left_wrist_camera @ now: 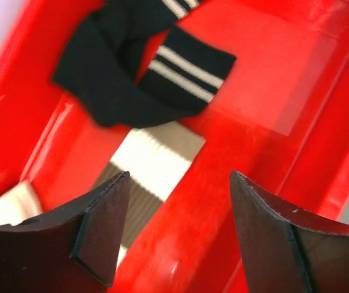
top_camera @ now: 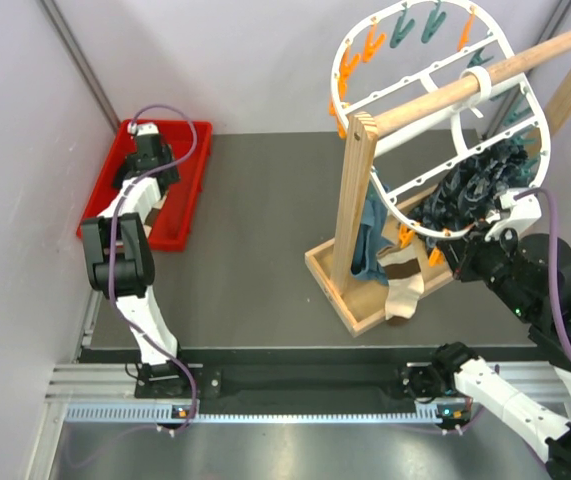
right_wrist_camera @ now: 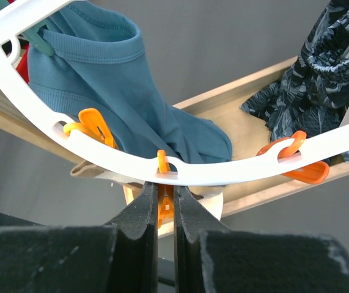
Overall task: Clip the socks to the hanger
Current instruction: Pick up the sock from the bin.
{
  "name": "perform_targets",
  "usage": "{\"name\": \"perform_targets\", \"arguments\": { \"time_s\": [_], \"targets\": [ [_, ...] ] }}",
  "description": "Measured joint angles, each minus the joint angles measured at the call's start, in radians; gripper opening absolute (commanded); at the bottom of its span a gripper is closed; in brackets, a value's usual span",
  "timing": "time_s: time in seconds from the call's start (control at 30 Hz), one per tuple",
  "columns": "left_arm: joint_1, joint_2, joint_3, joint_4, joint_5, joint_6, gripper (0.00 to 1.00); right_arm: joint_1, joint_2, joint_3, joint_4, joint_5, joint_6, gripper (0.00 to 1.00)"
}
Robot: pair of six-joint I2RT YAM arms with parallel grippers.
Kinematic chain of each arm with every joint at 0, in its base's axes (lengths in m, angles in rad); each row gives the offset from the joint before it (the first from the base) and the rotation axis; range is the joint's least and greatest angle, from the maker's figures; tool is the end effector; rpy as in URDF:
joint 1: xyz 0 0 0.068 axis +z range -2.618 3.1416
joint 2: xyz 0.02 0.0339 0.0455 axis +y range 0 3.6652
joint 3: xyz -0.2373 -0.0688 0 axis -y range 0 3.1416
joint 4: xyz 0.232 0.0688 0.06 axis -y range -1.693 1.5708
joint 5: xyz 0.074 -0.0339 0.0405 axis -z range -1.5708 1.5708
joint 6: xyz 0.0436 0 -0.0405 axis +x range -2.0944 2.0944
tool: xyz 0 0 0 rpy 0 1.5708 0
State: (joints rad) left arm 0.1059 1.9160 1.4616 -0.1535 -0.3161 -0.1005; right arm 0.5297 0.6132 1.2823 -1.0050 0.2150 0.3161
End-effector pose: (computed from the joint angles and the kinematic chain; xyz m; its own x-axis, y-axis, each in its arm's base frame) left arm 0.4260 0.0589 0.2229 -0.5295 -0.1522 -0.8345 -0.4094 0.9075 0.0943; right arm 0.0744 0.0328 0.4026 -0.3698 0.1354 -0.9192 -0.2156 0.9498 0.2267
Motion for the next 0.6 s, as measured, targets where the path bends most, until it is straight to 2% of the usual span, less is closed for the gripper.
{"name": "perform_targets", "arguments": {
  "time_s": [0.2, 0.3, 0.43, 0.6],
  "targets": [
    [0.077, 0.141, 0.025, 0.071, 0.132, 0.044, 0.51, 0.000, 0.000, -0.011, 0.014, -0.001, -0.009, 0.00],
    [0.120, 0.201, 0.035, 0.069, 0.184, 0.059, 0.51, 0.000, 0.000, -0.011, 0.014, -0.001, -0.010, 0.00],
    [0.149, 0.236, 0.056, 0.069, 0.218, 0.088, 0.56, 0.000, 0.000, -0.012, 0.017, -0.003, -0.010, 0.00],
    [0.149, 0.318, 0.190, 0.004, 0.227, 0.111, 0.52, 0.000, 0.001, -0.013, 0.018, -0.008, -0.010, 0.00]
  ]
}}
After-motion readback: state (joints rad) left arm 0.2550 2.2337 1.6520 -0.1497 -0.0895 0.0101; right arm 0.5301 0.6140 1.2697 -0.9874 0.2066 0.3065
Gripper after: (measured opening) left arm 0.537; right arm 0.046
